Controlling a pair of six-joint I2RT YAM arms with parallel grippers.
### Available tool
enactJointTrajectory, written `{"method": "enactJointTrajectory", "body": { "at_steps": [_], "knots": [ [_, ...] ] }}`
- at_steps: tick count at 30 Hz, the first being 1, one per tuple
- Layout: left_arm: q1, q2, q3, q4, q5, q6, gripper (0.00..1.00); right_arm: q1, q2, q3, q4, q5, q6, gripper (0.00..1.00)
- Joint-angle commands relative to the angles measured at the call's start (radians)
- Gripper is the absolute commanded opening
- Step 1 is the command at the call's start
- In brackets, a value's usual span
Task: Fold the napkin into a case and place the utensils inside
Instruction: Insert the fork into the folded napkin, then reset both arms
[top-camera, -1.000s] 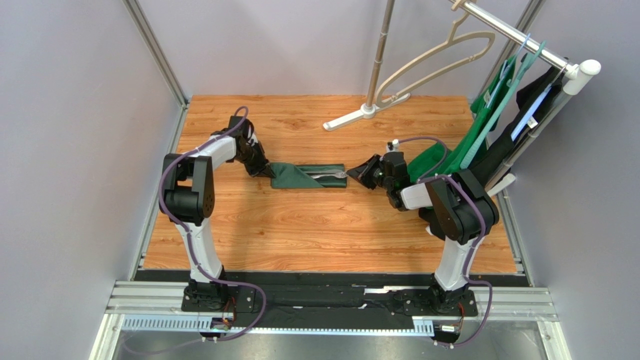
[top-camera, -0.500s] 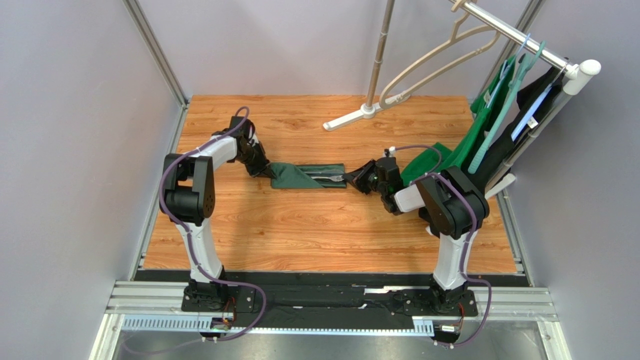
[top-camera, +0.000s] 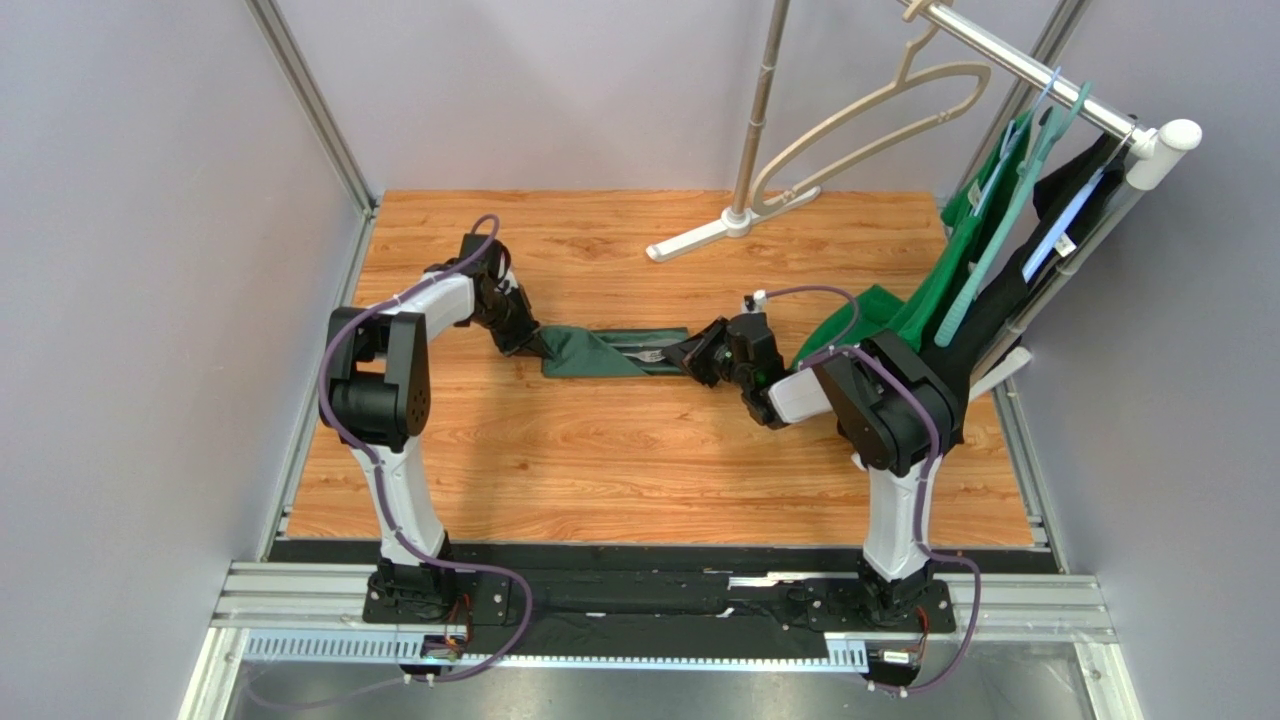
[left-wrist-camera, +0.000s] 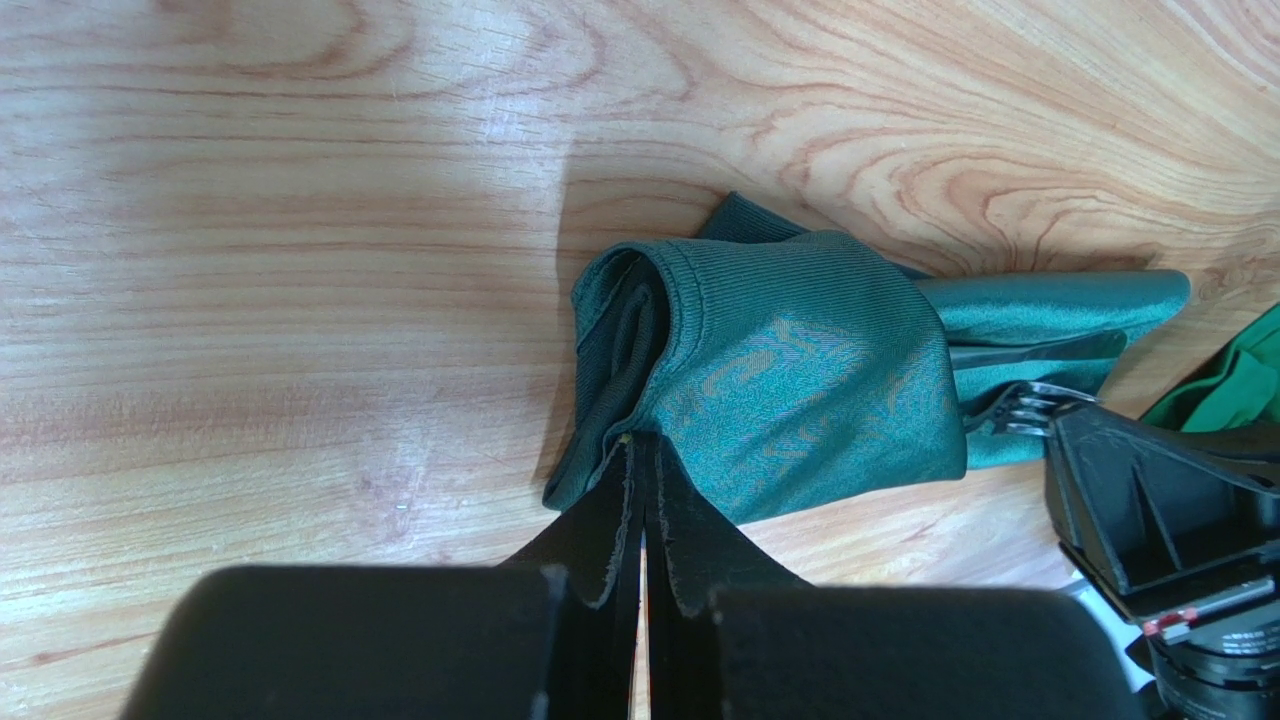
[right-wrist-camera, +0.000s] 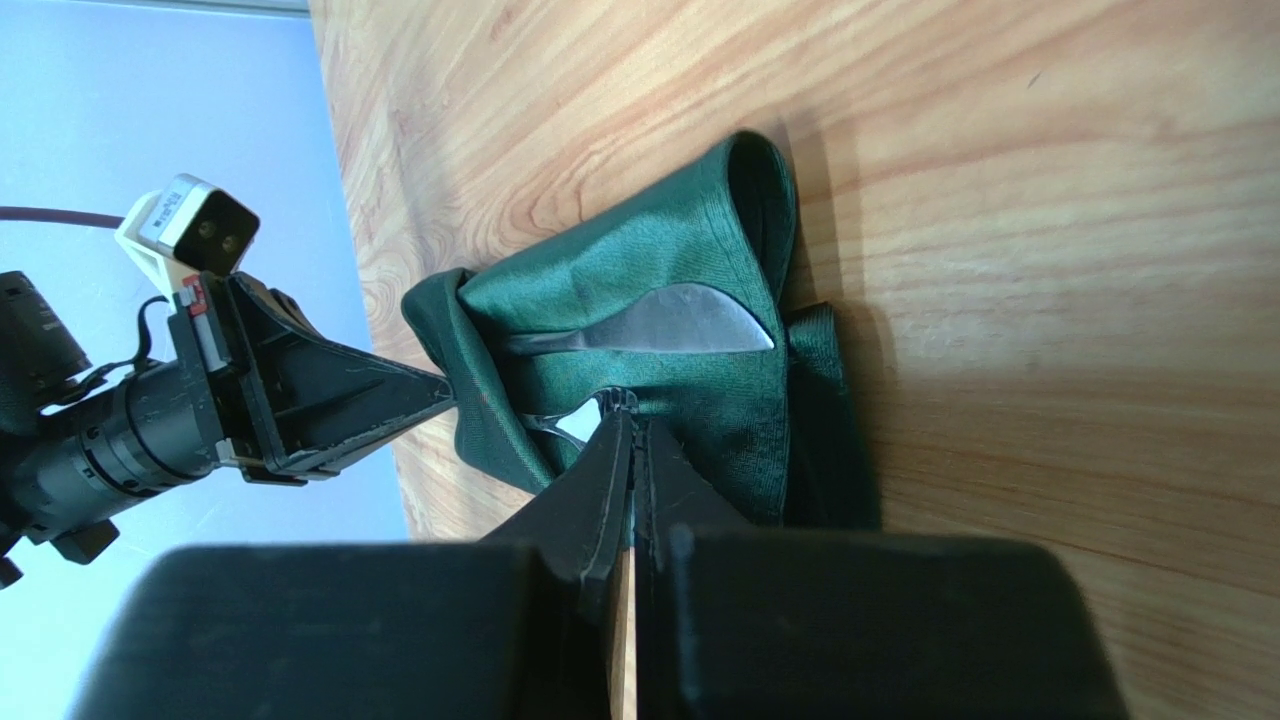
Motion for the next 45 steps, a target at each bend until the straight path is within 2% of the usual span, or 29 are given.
{"method": "enactJointTrajectory", "body": {
  "at_steps": [1,4,5,7,8,9,10,11,12,14,15,17,19,21,23,24,26,27,29,30,31,32,33,35,37,39,41,45],
  "knots": [
    [-0.008,-0.024,-0.01,0.009,0.008,-0.004,0.0,0.025,0.026,0.038,0.023,0.032,0.03,0.0],
    [-0.008,-0.024,-0.01,0.008,0.01,0.003,0.0,0.025,0.019,0.042,-0.006,0.029,0.005,0.11],
    [-0.008,-0.026,-0.01,0.008,0.008,0.008,0.0,0.025,-0.002,0.042,-0.024,0.038,-0.021,0.21],
    [-0.008,-0.044,-0.011,0.009,0.004,0.019,0.0,0.024,-0.026,0.059,-0.13,0.038,-0.065,0.33],
    [-0.008,-0.053,-0.01,0.012,0.002,0.02,0.01,0.021,-0.039,0.076,-0.183,0.039,-0.117,0.44],
    [-0.008,-0.079,-0.01,0.012,-0.004,0.022,0.04,0.019,-0.063,0.107,-0.281,0.036,-0.146,0.48],
    [-0.008,-0.095,-0.008,0.011,-0.009,0.026,0.12,0.018,-0.074,0.128,-0.341,0.035,-0.169,0.58],
    [-0.008,-0.108,-0.007,0.012,-0.012,0.029,0.16,0.016,-0.082,0.147,-0.401,0.038,-0.195,0.63],
    [-0.008,-0.139,0.001,0.005,-0.021,0.031,0.19,0.013,-0.092,0.2,-0.534,0.029,-0.244,0.65],
    [-0.009,-0.17,0.012,-0.011,-0.03,0.048,0.27,0.009,-0.106,0.236,-0.647,0.035,-0.298,0.69],
    [-0.011,-0.2,0.024,-0.034,-0.041,0.054,0.29,0.009,-0.12,0.252,-0.761,0.051,-0.359,0.7],
    [-0.023,-0.233,0.027,-0.051,-0.048,0.075,0.32,0.009,-0.189,0.256,-0.845,0.119,-0.412,0.71],
    [-0.043,-0.294,0.021,-0.072,-0.067,0.101,0.34,0.01,-0.236,0.31,-1.025,0.169,-0.513,0.71],
    [-0.095,-0.381,-0.018,-0.071,-0.067,0.117,0.38,0.036,-0.276,0.337,-1.197,0.295,-0.599,0.71],
    [-0.156,-0.49,-0.096,-0.049,-0.067,0.134,0.52,0.102,-0.361,0.323,-1.265,0.442,-0.7,0.72],
    [-0.254,-0.529,-0.124,-0.026,-0.082,0.132,0.54,0.133,-0.397,0.299,-1.297,0.497,-0.72,0.75],
    [-0.369,-0.645,-0.183,0.015,-0.102,0.108,0.55,0.2,-0.512,0.222,-1.307,0.551,-0.746,0.8],
    [-0.475,-0.686,-0.244,0.068,-0.133,0.094,0.56,0.209,-0.552,0.193,-1.311,0.532,-0.73,0.8],
    [-0.593,-0.847,-0.366,0.142,-0.188,0.056,0.57,0.228,-0.666,0.076,-1.284,0.422,-0.673,0.82],
    [-0.641,-0.906,-0.416,0.237,-0.241,0.039,0.58,0.229,-0.807,0.032,-1.231,0.374,-0.655,0.82],
    [-0.723,-0.965,-0.465,0.288,-0.26,0.008,0.65,0.236,-0.882,-0.024,-1.198,0.333,-0.633,0.83],
    [-0.75,-1.083,-0.558,0.331,-0.28,-0.013,0.68,0.246,-0.96,-0.075,-1.163,0.27,-0.596,0.92],
    [-0.771,-1.139,-0.603,0.419,-0.294,-0.033,0.7,0.255,-1.14,-0.167,-1.113,0.251,-0.585,0.99],
    [-0.801,-1.302,-0.739,0.521,-0.273,-0.081,0.8,0.263,-1.307,-0.229,-1.092,0.223,-0.567,1.0],
    [-0.805,-1.403,-0.819,0.665,-0.234,-0.125,0.94,0.265,-1.517,-0.287,-1.101,0.213,-0.567,1.0],
    [-0.807,-1.532,-0.896,0.71,-0.246,-0.15,0.96,0.265,-1.678,-0.341,-1.118,0.231,-0.532,1.0],
    [-0.807,-1.618,-0.939,0.736,-0.245,-0.144,0.97,0.265,-1.755,-0.382,-1.118,0.251,-0.501,1.0],
    [-0.807,-1.687,-0.959,0.73,-0.248,-0.119,0.98,0.265,-1.86,-0.458,-1.052,0.226,-0.447,1.0]
  ]
}}
